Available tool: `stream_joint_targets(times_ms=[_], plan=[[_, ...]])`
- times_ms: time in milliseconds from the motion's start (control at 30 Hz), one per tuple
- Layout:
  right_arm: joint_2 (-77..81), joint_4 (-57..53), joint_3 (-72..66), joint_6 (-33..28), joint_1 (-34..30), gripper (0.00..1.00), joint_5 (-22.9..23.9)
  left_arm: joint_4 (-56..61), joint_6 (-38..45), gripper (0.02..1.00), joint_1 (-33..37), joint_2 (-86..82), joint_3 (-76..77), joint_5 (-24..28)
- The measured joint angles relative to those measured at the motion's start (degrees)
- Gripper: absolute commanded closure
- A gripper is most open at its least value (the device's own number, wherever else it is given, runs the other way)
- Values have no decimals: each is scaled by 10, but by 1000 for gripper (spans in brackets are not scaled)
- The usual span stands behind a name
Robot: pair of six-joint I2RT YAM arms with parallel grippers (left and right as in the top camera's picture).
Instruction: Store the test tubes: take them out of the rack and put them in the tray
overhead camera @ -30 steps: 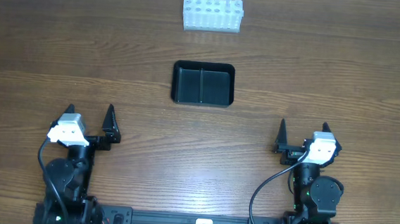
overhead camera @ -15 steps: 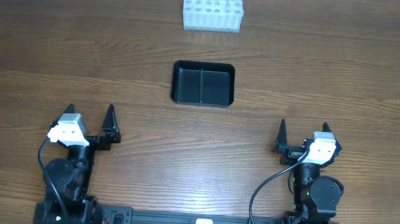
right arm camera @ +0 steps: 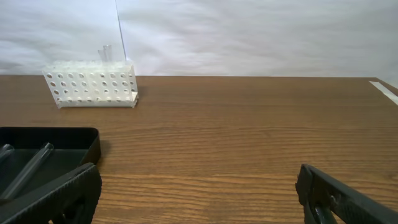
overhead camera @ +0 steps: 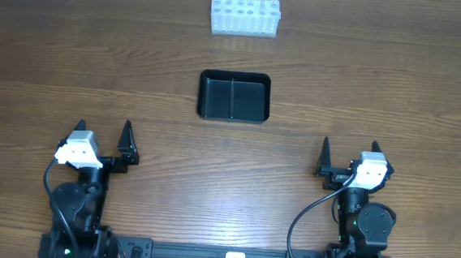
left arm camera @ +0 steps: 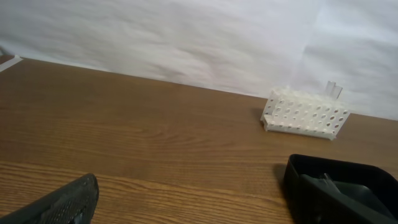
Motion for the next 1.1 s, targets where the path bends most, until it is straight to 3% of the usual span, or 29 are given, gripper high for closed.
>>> stream_joint_targets(times_ms=[567, 800, 1100], plan=[[8, -27, 33, 0, 0, 9, 0, 0, 0, 20, 0, 0, 0, 0], [116, -167, 276, 0, 0, 9, 0, 0, 2, 20, 0, 0, 0, 0], [342, -203, 521, 0, 6, 7, 0, 0, 2, 20, 0, 0, 0, 0]])
